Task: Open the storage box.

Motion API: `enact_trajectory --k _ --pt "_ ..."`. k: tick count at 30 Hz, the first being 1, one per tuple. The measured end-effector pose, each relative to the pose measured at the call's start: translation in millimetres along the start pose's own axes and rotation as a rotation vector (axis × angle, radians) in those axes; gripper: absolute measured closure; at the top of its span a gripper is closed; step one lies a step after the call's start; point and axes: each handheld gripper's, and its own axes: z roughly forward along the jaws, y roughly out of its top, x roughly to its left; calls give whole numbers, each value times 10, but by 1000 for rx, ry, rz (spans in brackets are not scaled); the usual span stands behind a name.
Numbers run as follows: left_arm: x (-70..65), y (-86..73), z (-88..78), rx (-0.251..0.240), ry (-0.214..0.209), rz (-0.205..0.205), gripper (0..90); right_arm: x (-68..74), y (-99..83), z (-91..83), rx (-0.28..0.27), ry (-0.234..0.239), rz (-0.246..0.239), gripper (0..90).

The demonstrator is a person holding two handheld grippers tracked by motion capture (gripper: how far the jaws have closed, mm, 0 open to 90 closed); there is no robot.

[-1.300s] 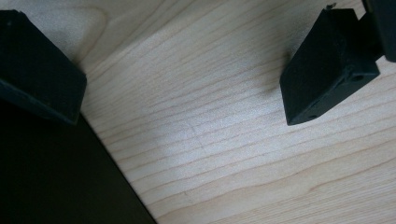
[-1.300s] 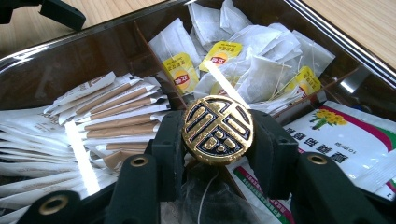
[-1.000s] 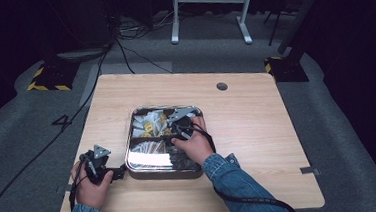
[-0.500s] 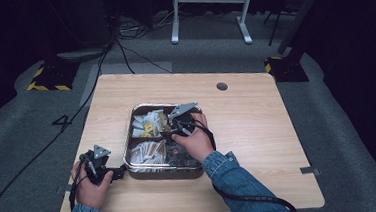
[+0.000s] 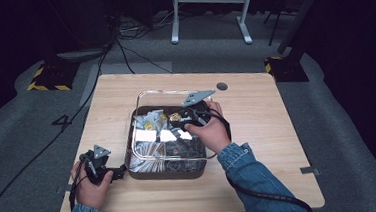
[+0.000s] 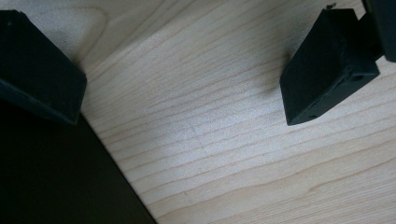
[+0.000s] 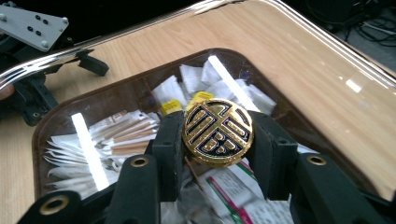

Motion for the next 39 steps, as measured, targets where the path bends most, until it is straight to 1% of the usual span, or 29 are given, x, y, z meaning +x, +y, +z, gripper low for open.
enact_trajectory --k 8,15,21,26,31,34,39 --pt "0 0 0 0 0 0 8 -130 -6 -226 -11 -28 13 586" --pt "5 2 -2 3 -4 1 9 -230 -27 -390 -6 -34 10 586" --pt "3 1 0 -1 -2 1 8 -368 -138 -557 0 -59 35 585" --pt "4 2 -2 2 -4 1 8 -503 -263 -729 15 -104 64 585" --pt "5 2 -2 3 -4 1 9 -663 -406 -879 16 -138 95 585" --pt "4 1 -1 1 -4 1 9 -753 -466 -995 17 -165 105 585" --pt "1 0 0 0 -3 -1 9 -868 -541 -1162 16 -187 118 585"
